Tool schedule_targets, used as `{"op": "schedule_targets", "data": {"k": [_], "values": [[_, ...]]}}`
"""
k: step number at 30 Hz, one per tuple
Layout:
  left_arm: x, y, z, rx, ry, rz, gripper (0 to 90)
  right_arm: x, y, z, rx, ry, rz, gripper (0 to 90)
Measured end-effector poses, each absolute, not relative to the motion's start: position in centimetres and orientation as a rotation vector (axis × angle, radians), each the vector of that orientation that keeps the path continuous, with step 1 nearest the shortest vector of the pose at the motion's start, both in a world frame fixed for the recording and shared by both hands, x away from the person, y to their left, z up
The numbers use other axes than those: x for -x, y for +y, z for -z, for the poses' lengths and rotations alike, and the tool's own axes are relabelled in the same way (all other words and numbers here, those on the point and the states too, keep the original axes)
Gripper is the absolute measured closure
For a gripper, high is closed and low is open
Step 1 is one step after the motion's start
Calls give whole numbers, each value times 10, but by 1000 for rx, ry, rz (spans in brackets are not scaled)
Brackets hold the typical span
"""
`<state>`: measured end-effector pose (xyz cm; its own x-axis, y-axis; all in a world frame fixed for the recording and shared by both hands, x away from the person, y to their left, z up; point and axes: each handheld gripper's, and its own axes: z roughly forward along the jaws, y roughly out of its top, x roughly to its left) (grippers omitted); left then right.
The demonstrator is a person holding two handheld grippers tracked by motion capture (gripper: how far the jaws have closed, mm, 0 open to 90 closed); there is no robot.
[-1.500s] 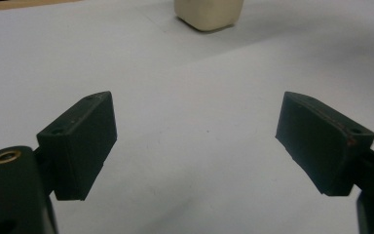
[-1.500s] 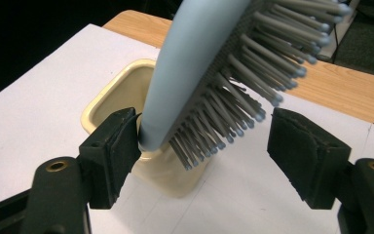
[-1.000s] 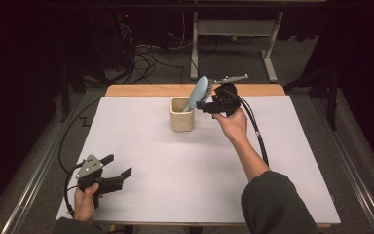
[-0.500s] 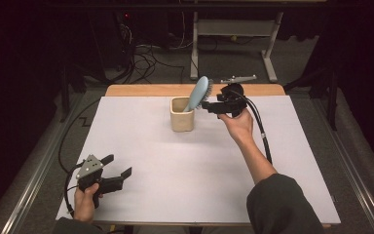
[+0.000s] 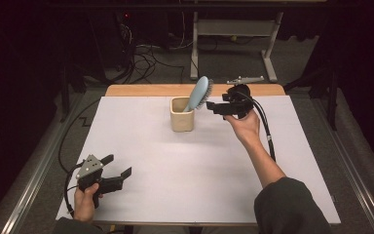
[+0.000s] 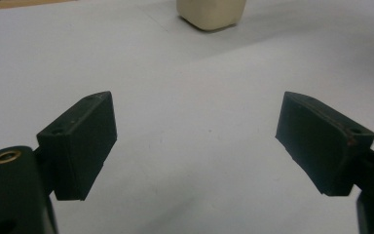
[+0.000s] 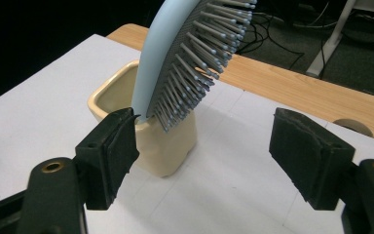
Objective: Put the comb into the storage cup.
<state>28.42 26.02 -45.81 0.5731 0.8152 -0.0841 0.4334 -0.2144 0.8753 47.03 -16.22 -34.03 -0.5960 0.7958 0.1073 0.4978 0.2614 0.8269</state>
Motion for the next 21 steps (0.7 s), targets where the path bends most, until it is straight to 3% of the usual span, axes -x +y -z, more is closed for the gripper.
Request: {"op": "schedule_targets", "data": {"k": [21], "values": [[-284,260,458,-1840,1018,-499,157,-456,-179,333,-1160,2194,-1282,263]]}}
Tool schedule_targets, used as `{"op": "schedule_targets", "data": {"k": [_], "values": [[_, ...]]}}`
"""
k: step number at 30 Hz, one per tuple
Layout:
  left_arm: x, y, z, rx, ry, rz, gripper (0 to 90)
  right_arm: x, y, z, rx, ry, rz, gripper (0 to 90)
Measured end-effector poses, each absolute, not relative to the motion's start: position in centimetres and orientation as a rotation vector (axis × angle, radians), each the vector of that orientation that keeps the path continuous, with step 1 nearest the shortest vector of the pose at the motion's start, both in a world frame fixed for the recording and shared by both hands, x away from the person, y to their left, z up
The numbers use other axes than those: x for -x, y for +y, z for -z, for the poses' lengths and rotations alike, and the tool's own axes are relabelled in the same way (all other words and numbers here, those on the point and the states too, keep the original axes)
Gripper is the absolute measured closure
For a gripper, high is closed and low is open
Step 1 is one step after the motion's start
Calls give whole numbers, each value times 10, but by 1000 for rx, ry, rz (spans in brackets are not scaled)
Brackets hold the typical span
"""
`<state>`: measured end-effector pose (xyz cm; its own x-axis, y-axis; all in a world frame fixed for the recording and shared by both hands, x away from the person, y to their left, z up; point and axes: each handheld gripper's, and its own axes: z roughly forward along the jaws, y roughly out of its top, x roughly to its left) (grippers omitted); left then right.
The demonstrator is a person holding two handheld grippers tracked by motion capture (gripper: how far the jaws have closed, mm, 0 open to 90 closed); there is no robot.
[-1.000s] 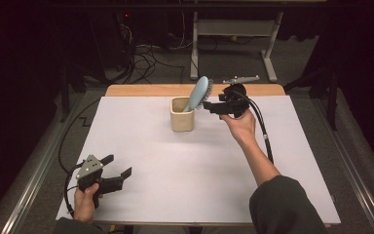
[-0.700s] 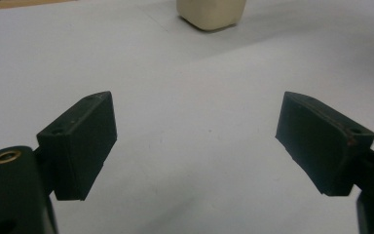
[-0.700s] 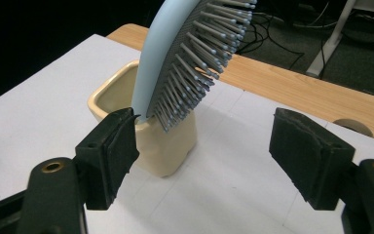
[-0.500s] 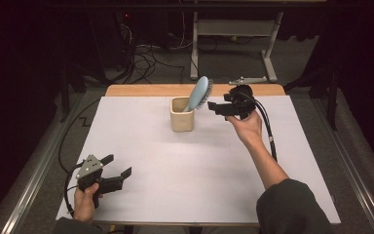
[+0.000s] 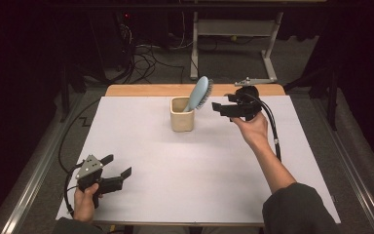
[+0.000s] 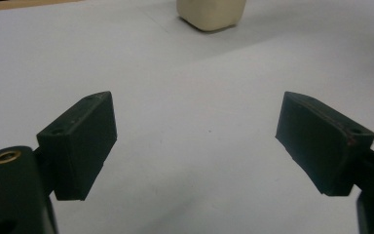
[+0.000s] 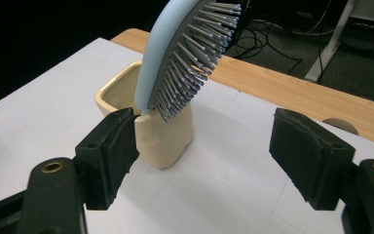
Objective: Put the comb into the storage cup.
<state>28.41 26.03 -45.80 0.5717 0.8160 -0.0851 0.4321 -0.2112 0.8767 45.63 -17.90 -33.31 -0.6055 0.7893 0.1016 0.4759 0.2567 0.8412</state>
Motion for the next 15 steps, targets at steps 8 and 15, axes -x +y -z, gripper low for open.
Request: {"op": "schedule_targets", "data": {"k": [8,15], "values": [[-284,260,458,-1845,1013,-493,157,-451,-186,332,-1161,2180,-1293,263],[-284,260,458,-1844,1014,-493,157,-448,-191,332,-1160,2173,-1300,263]]}}
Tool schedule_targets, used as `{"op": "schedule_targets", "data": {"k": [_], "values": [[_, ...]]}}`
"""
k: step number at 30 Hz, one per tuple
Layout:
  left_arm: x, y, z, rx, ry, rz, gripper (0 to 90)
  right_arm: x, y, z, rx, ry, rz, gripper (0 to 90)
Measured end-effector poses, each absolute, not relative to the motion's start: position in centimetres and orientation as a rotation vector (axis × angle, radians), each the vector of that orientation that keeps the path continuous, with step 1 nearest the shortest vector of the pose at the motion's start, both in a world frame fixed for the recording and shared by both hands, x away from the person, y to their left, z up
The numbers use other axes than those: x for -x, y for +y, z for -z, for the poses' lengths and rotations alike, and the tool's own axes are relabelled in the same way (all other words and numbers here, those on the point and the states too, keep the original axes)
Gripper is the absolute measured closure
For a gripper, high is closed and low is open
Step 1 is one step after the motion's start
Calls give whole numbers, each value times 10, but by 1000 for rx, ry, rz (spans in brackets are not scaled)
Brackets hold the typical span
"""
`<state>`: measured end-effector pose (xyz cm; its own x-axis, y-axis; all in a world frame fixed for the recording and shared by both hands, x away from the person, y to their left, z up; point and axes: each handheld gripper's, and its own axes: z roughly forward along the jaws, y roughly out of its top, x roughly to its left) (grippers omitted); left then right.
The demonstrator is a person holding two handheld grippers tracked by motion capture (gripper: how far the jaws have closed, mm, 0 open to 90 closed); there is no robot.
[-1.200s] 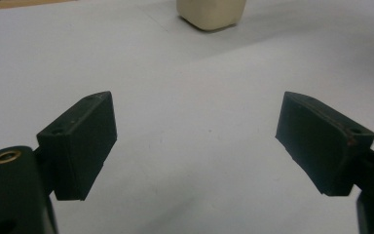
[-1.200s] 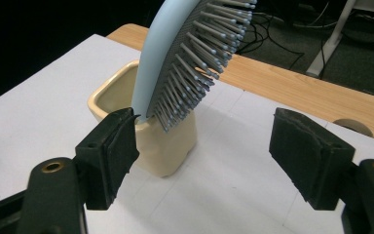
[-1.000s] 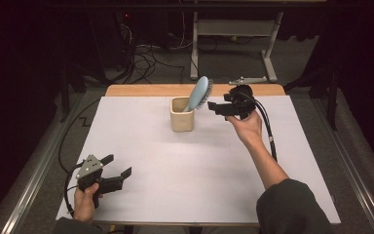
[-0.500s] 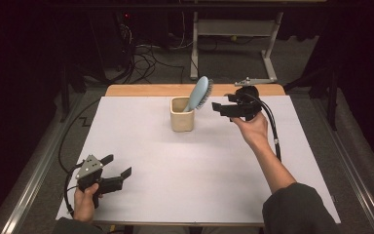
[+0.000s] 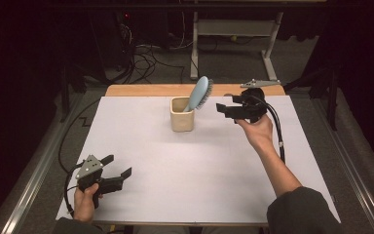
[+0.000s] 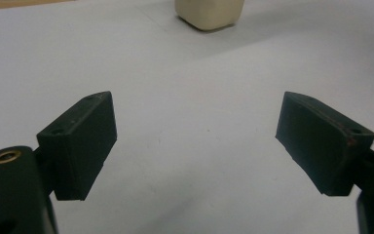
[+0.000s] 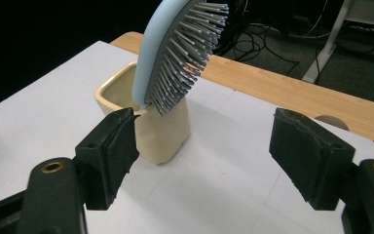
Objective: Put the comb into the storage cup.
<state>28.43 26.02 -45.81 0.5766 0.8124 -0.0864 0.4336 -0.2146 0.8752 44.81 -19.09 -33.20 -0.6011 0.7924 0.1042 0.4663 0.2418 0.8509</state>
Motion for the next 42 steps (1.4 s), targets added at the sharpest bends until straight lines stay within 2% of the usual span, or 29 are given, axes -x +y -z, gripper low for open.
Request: {"op": "schedule_targets", "data": {"k": [42], "values": [[-284,259,458,-1849,1009,-489,158,-418,-220,331,-1142,2144,-1348,272]]}}
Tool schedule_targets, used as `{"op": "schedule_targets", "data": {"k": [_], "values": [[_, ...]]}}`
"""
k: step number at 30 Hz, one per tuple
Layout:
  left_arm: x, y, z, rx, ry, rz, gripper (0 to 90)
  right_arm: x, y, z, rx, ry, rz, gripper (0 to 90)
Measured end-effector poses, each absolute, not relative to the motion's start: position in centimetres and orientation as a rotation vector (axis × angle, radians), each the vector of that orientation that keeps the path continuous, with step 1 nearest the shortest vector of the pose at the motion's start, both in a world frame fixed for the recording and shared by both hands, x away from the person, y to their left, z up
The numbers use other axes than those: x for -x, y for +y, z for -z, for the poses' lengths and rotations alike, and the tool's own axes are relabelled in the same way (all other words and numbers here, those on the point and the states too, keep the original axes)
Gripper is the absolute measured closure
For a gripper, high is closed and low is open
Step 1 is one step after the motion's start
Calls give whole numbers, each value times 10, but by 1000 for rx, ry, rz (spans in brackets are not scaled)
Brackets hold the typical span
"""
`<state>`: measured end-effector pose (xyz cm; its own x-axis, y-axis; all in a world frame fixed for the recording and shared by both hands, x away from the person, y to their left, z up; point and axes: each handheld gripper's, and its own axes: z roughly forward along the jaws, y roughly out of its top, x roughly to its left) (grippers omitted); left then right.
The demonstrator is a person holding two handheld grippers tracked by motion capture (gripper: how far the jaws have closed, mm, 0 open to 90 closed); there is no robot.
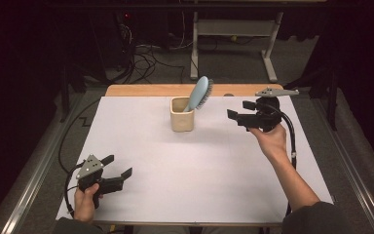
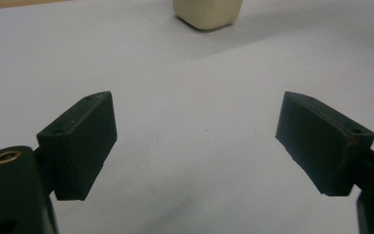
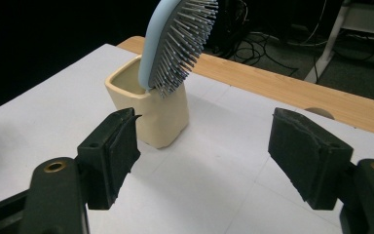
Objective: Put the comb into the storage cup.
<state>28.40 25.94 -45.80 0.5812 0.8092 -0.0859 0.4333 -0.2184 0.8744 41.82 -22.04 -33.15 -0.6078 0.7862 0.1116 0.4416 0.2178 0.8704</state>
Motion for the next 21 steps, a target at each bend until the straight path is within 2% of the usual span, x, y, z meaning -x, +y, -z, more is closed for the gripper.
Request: {"op": "schedule_targets", "data": {"k": [21], "values": [[-284,259,458,-1846,1009,-488,158,-407,-236,334,-1150,2124,-1359,270]]}}
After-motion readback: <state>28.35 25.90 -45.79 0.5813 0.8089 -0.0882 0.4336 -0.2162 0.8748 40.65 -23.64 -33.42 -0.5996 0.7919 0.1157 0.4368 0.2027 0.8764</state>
